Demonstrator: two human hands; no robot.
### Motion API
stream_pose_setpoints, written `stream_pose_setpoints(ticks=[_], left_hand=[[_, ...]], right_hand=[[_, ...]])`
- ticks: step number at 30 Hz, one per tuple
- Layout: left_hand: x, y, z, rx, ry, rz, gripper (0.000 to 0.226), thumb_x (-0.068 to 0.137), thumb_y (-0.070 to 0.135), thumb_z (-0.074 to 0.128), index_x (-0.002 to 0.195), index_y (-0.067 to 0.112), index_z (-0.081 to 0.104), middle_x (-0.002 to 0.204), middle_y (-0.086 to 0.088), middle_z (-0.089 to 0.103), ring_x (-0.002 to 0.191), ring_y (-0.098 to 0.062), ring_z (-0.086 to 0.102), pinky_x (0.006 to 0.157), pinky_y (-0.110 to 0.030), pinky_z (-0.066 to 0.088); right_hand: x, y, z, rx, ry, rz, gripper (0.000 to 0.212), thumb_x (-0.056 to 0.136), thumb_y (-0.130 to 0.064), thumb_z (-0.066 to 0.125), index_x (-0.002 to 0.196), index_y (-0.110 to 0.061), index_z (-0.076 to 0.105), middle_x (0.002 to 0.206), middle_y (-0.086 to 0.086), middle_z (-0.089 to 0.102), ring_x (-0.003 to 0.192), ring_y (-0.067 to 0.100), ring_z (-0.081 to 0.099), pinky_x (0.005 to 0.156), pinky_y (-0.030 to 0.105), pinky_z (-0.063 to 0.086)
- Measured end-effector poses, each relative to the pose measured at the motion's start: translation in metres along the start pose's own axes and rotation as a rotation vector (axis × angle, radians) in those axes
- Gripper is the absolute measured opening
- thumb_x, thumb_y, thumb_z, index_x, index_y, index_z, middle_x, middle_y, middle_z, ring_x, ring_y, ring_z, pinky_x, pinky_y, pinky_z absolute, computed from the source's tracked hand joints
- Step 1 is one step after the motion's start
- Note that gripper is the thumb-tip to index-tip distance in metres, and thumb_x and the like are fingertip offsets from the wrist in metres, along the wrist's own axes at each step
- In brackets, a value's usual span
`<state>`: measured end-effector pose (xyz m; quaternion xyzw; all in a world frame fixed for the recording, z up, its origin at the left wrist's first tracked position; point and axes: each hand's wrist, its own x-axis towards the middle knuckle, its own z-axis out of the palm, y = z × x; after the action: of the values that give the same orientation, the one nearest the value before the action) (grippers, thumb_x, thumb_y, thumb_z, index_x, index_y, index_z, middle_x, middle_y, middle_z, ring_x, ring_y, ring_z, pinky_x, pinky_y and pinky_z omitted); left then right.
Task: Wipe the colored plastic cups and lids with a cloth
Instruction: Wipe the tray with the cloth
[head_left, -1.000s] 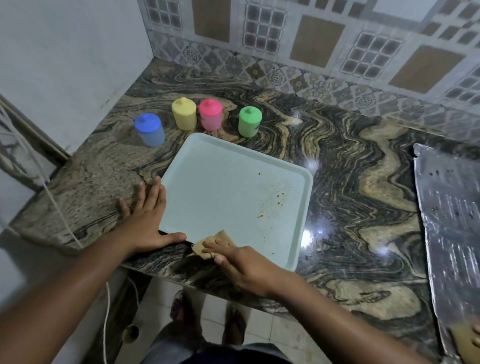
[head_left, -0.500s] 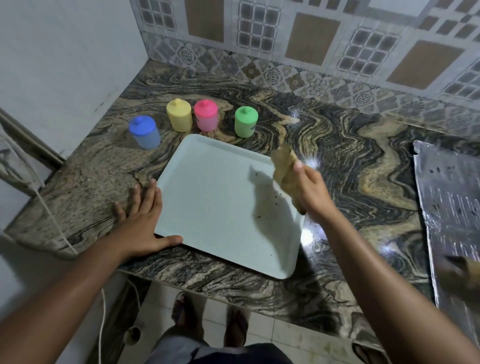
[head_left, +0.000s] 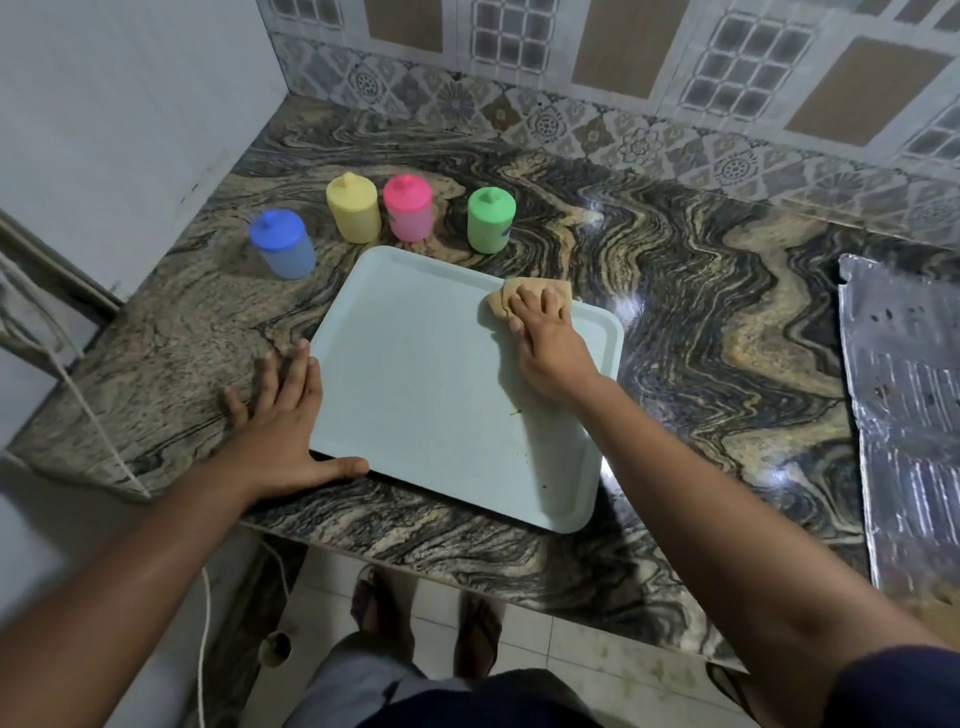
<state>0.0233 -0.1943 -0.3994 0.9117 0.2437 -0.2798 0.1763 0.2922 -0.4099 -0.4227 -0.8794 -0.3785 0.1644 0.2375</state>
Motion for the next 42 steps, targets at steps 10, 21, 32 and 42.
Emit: stream_pose_setpoints(ticks=[10,21,32,42], left_hand=[[0.001,0.005,0.004,0.083,0.024,-0.048,0.152,0.043,0.111,0.019,0.153,0.016,-0.030,0.149,0.008,-0.054,0.146,-0.030,-0.038,0.115,-0.074,-0.005],[0.001,0.006,0.005,0.100,0.027,-0.060,0.154,0.042,0.111,0.018,0.153,0.015,-0.030,0.148,0.009,-0.055,0.145,-0.028,-0.041,0.115,-0.073,-0.008],[-0.001,0.008,0.004,0.091,0.025,-0.062,0.153,0.044,0.111,0.021,0.153,0.017,-0.029,0.149,0.009,-0.053,0.145,-0.030,-0.039,0.113,-0.075,-0.009],[-0.004,0.009,0.004,0.066,0.010,-0.062,0.154,0.041,0.111,0.020,0.151,0.017,-0.033,0.146,0.010,-0.057,0.144,-0.031,-0.041,0.113,-0.074,-0.011]], right_hand=[[-0.013,0.011,0.007,0.018,-0.020,-0.101,0.046,0.111,-0.027,0.034,0.155,-0.014,0.042,0.165,0.004,0.033,0.157,0.028,0.015,0.128,0.038,0.005],[-0.103,-0.011,0.040,0.168,-0.227,-0.240,0.051,0.107,-0.035,0.033,0.152,-0.015,0.047,0.163,0.003,0.036,0.157,0.026,0.017,0.128,0.039,0.007],[-0.161,-0.031,0.040,0.421,-0.517,-0.080,0.044,0.110,-0.043,0.034,0.151,-0.034,0.046,0.163,-0.005,0.036,0.156,0.007,0.012,0.126,0.030,0.012],[-0.160,-0.019,0.023,1.077,-0.317,0.306,0.052,0.102,-0.048,0.053,0.106,0.001,0.072,0.116,0.033,0.068,0.100,0.038,0.064,0.081,0.040,0.039]])
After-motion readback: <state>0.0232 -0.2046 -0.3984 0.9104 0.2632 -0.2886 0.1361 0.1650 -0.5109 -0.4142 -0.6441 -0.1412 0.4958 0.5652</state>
